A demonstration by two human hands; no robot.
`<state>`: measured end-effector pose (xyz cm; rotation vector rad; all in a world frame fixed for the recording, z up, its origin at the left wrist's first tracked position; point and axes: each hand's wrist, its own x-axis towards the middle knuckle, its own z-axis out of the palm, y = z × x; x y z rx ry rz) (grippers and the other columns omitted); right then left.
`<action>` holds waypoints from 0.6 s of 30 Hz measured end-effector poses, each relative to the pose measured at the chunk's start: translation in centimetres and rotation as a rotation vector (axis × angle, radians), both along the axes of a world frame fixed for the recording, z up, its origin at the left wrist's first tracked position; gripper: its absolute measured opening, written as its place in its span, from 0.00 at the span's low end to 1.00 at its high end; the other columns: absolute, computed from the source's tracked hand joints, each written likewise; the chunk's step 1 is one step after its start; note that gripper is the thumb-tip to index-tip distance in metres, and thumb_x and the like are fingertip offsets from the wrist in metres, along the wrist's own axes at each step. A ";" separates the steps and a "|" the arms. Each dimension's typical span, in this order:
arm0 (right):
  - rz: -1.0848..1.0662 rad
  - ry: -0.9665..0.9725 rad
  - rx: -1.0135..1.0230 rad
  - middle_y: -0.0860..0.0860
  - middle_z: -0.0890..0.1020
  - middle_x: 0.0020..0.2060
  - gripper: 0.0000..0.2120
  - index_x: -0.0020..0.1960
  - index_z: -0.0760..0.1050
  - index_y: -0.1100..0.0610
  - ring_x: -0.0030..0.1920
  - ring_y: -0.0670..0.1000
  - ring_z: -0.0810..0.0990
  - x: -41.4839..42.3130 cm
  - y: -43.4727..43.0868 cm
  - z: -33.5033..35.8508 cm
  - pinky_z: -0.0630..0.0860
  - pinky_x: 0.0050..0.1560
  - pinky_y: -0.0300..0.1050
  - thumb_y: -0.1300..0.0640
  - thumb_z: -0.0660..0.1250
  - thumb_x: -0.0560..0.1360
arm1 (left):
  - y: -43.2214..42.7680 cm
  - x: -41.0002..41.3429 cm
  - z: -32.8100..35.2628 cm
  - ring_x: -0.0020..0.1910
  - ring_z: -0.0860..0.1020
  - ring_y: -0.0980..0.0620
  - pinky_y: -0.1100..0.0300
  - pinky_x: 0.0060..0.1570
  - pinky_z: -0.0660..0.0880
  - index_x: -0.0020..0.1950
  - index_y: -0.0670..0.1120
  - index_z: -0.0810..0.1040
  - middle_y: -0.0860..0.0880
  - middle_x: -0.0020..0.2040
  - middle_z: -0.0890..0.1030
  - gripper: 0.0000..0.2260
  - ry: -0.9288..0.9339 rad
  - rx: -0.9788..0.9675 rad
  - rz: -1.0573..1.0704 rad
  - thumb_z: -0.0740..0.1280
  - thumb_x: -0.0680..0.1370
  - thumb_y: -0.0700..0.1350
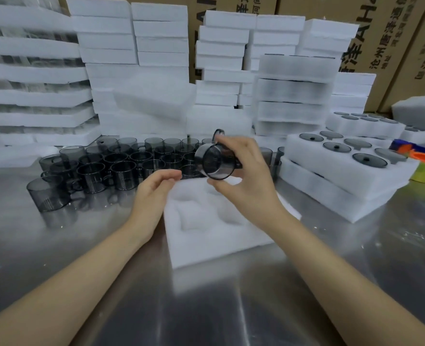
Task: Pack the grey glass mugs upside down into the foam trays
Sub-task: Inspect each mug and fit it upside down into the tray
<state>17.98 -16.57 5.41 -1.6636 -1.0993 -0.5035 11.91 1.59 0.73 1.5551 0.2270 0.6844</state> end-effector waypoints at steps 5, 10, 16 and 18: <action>-0.038 0.002 -0.015 0.49 0.71 0.55 0.29 0.63 0.73 0.57 0.55 0.36 0.71 -0.1 0.0 -0.3 0.73 0.53 0.30 0.67 0.78 0.64 | -0.3 -0.8 0.2 0.59 0.73 0.63 0.68 0.60 0.66 0.50 0.53 0.81 0.56 0.55 0.78 0.13 -0.025 0.196 -0.130 0.62 0.71 0.44; -0.108 -0.017 -0.064 0.49 0.69 0.55 0.31 0.61 0.73 0.59 0.52 0.39 0.72 -0.2 0.1 -0.3 0.77 0.53 0.40 0.61 0.81 0.62 | -0.3 -0.7 -0.1 0.61 0.70 0.62 0.66 0.66 0.63 0.56 0.54 0.78 0.55 0.59 0.72 0.10 0.033 0.286 -0.040 0.63 0.78 0.42; -0.163 0.028 0.059 0.49 0.74 0.60 0.33 0.62 0.66 0.55 0.53 0.36 0.74 -0.8 0.2 0.0 0.72 0.53 0.32 0.53 0.80 0.63 | -0.5 -0.5 0.0 0.53 0.74 0.56 0.60 0.58 0.70 0.57 0.49 0.77 0.46 0.61 0.73 0.08 0.144 0.226 0.142 0.62 0.81 0.48; -0.114 0.086 0.138 0.45 0.75 0.56 0.30 0.61 0.66 0.48 0.54 0.39 0.77 -0.9 0.1 0.4 0.76 0.53 0.38 0.55 0.79 0.66 | -0.7 -0.7 -0.2 0.55 0.73 0.57 0.60 0.60 0.69 0.57 0.50 0.77 0.47 0.60 0.72 0.09 0.152 0.235 0.103 0.60 0.81 0.46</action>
